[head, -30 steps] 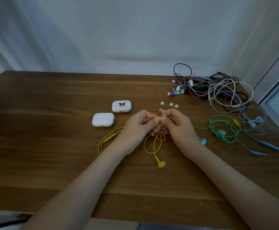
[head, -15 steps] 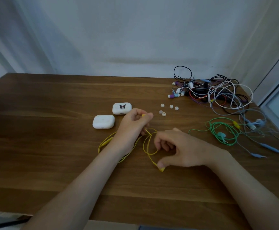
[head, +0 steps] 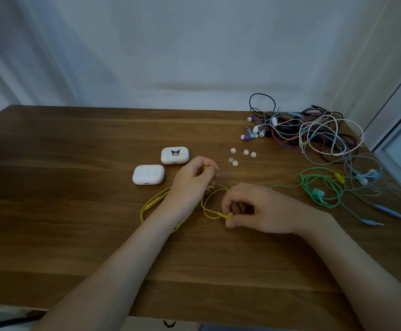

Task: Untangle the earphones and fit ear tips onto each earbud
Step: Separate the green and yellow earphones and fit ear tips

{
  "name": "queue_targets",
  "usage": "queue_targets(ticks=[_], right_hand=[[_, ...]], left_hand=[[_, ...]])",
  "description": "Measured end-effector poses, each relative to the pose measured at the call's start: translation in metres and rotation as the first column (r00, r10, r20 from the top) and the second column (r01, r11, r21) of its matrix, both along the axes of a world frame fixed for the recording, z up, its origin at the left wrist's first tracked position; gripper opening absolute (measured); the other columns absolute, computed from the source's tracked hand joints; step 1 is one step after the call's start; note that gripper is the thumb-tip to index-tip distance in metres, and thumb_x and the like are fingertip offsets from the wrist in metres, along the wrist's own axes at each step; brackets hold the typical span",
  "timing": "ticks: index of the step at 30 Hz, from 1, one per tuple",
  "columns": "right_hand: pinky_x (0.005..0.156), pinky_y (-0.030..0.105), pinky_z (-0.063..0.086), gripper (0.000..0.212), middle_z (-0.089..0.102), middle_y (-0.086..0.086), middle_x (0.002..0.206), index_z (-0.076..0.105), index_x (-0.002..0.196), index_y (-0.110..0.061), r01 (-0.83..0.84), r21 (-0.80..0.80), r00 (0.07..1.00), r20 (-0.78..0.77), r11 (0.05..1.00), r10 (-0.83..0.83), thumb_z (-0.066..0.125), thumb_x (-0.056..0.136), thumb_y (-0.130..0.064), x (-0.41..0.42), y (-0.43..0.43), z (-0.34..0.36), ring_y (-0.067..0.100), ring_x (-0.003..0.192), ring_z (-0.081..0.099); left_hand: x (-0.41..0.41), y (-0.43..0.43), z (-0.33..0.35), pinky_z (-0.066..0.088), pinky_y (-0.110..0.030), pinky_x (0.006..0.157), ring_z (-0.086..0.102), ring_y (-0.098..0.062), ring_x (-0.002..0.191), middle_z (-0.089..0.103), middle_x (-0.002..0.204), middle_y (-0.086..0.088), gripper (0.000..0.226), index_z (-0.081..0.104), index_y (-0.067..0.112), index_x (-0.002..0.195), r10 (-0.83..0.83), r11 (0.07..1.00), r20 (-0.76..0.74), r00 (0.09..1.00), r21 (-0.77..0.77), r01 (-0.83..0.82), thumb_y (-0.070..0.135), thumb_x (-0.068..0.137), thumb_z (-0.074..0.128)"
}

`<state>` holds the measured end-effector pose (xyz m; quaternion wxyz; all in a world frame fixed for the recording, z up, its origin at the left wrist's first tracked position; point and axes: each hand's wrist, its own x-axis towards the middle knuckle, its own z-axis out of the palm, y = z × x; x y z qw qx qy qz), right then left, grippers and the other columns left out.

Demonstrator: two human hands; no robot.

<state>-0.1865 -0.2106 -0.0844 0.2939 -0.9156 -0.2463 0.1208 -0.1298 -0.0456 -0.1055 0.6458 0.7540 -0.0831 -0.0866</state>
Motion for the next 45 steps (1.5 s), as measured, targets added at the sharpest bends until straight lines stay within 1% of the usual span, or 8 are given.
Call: queue_targets(ticks=[4, 8, 12, 17, 24, 30, 36, 45], right_hand=[[0.070, 0.013, 0.044, 0.018, 0.059, -0.008, 0.086, 0.061, 0.094, -0.030, 0.239, 0.284, 0.957, 0.095, 0.929, -0.275, 0.070, 0.084, -0.017, 0.007, 0.001, -0.001, 0.002, 0.080, 0.055], [0.070, 0.017, 0.047, 0.025, 0.058, -0.008, 0.085, 0.059, 0.097, -0.025, 0.337, 0.384, 0.889, 0.172, 0.860, -0.425, 0.070, 0.082, -0.007, 0.016, 0.009, -0.001, 0.005, 0.080, 0.056], [0.069, 0.013, 0.044, 0.019, 0.057, -0.008, 0.084, 0.058, 0.093, -0.020, 0.361, 0.341, 0.859, 0.242, 0.868, -0.452, 0.070, 0.082, -0.010, 0.025, 0.013, 0.001, 0.005, 0.080, 0.054], [0.065, 0.014, 0.042, 0.005, 0.061, -0.008, 0.082, 0.061, 0.090, -0.022, 0.386, 0.283, 0.899, 0.096, 0.878, -0.426, 0.063, 0.088, -0.017, 0.040, 0.011, 0.010, 0.007, 0.076, 0.055], [0.068, 0.019, 0.045, 0.022, 0.060, 0.001, 0.077, 0.063, 0.085, -0.017, 0.317, 0.330, 0.948, -0.080, 0.889, -0.308, 0.046, 0.099, -0.020, 0.045, 0.007, 0.004, 0.005, 0.071, 0.055], [0.066, 0.015, 0.043, 0.031, 0.056, -0.006, 0.072, 0.059, 0.076, -0.022, 0.370, 0.391, 0.928, -0.128, 0.843, -0.349, 0.041, 0.100, -0.024, 0.046, 0.010, -0.007, -0.002, 0.066, 0.053], [0.086, 0.039, 0.041, 0.023, 0.056, -0.009, 0.088, 0.060, 0.089, -0.020, 0.479, 0.257, 0.792, 0.286, 0.839, -0.539, 0.041, 0.100, -0.018, 0.060, 0.003, -0.021, 0.013, 0.092, 0.051], [0.085, 0.026, 0.017, 0.025, 0.051, -0.010, 0.119, 0.060, 0.119, -0.027, 0.561, 0.081, 0.759, 0.346, 0.824, -0.551, 0.045, 0.099, -0.023, 0.060, 0.004, -0.027, 0.012, 0.115, 0.035]], left_hand=[[-0.004, 0.004, 0.006, 0.040, -0.023, 0.060, 0.050, -0.005, 0.061, 0.057, 0.063, 0.009, 0.034, 0.066, 0.028, 0.071, -0.060, 0.998, -0.046, 0.997, -0.019, 0.059, 0.002, 0.087, 0.049], [-0.007, 0.003, 0.014, 0.035, -0.016, 0.050, 0.047, 0.003, 0.052, 0.061, 0.064, 0.014, 0.037, 0.068, 0.023, 0.094, -0.158, 0.986, -0.117, 0.980, -0.065, 0.151, -0.002, 0.086, 0.043], [-0.007, 0.003, 0.015, 0.030, -0.024, 0.055, 0.047, 0.004, 0.047, 0.056, 0.060, 0.013, 0.018, 0.065, 0.025, 0.091, -0.193, 0.980, -0.147, 0.970, -0.076, 0.183, 0.024, 0.097, 0.048], [-0.009, 0.003, 0.013, 0.036, -0.019, 0.056, 0.050, 0.003, 0.054, 0.059, 0.073, 0.015, 0.037, 0.060, 0.026, 0.094, -0.148, 0.987, -0.049, 0.988, -0.075, 0.144, 0.059, 0.079, 0.051], [-0.010, 0.005, 0.008, 0.040, -0.009, 0.064, 0.052, 0.006, 0.077, 0.052, 0.085, 0.014, 0.034, 0.048, 0.037, 0.124, -0.061, 0.982, 0.303, 0.951, 0.188, 0.003, 0.038, 0.092, 0.058], [-0.003, 0.003, 0.004, 0.034, -0.016, 0.059, 0.051, -0.002, 0.075, 0.059, 0.084, 0.009, 0.010, 0.059, 0.025, 0.093, -0.112, 0.921, 0.313, 0.943, 0.390, -0.021, 0.034, 0.095, 0.055], [-0.002, 0.001, 0.006, 0.032, -0.016, 0.054, 0.048, -0.003, 0.068, 0.055, 0.074, 0.010, 0.015, 0.054, 0.028, 0.087, -0.069, 0.902, 0.225, 0.972, 0.430, -0.035, 0.035, 0.098, 0.048], [-0.003, -0.001, 0.006, 0.039, -0.033, 0.056, 0.052, -0.011, 0.059, 0.057, 0.071, 0.002, 0.012, 0.056, 0.021, 0.097, 0.047, 0.883, 0.259, 0.965, 0.441, -0.161, 0.020, 0.099, 0.044]])
